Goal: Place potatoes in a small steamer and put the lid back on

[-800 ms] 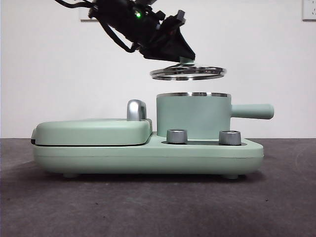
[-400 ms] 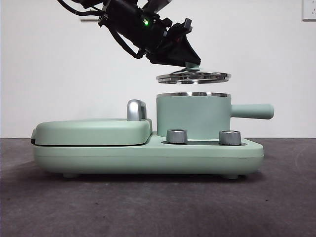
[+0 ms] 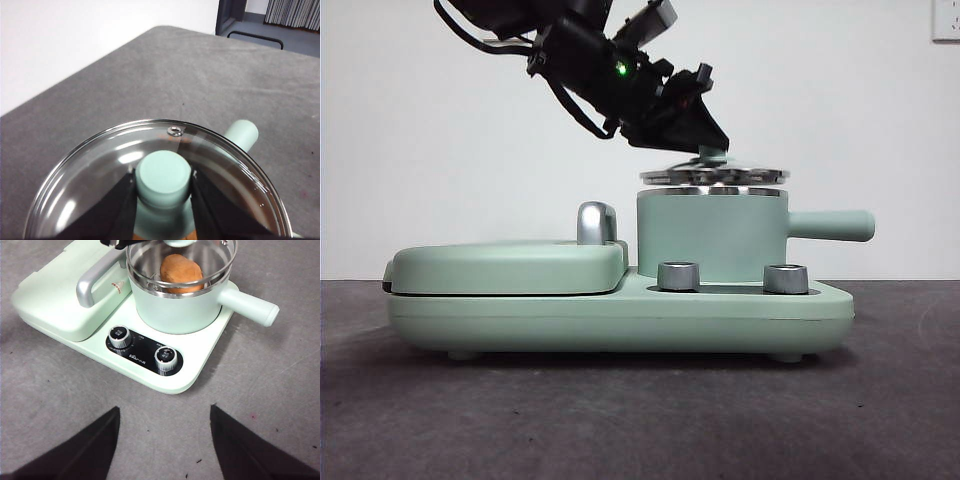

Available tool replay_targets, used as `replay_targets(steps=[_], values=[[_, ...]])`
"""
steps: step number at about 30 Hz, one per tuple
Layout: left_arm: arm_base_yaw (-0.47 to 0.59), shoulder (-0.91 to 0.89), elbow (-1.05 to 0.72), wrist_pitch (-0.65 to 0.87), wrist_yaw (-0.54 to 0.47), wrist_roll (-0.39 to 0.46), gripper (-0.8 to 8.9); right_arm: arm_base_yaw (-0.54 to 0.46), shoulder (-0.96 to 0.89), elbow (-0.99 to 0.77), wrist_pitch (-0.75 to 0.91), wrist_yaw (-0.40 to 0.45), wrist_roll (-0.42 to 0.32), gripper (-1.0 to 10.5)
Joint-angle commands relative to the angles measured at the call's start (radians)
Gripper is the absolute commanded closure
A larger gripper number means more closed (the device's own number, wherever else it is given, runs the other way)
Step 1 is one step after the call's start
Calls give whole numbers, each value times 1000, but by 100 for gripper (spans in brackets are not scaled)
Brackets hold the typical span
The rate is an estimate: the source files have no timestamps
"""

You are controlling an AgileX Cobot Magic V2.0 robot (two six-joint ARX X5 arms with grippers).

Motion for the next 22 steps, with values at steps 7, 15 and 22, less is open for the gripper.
replay_targets(steps=[7,15,22], values=[[-8,18,37,5,1,11,799,5,6,8,6,19,11,672],[-8,18,37,-11,1,20,799,5,6,8,6,23,11,672],[-6,29,37,-26,-4,32,799,5,6,8,6,23,11,672]])
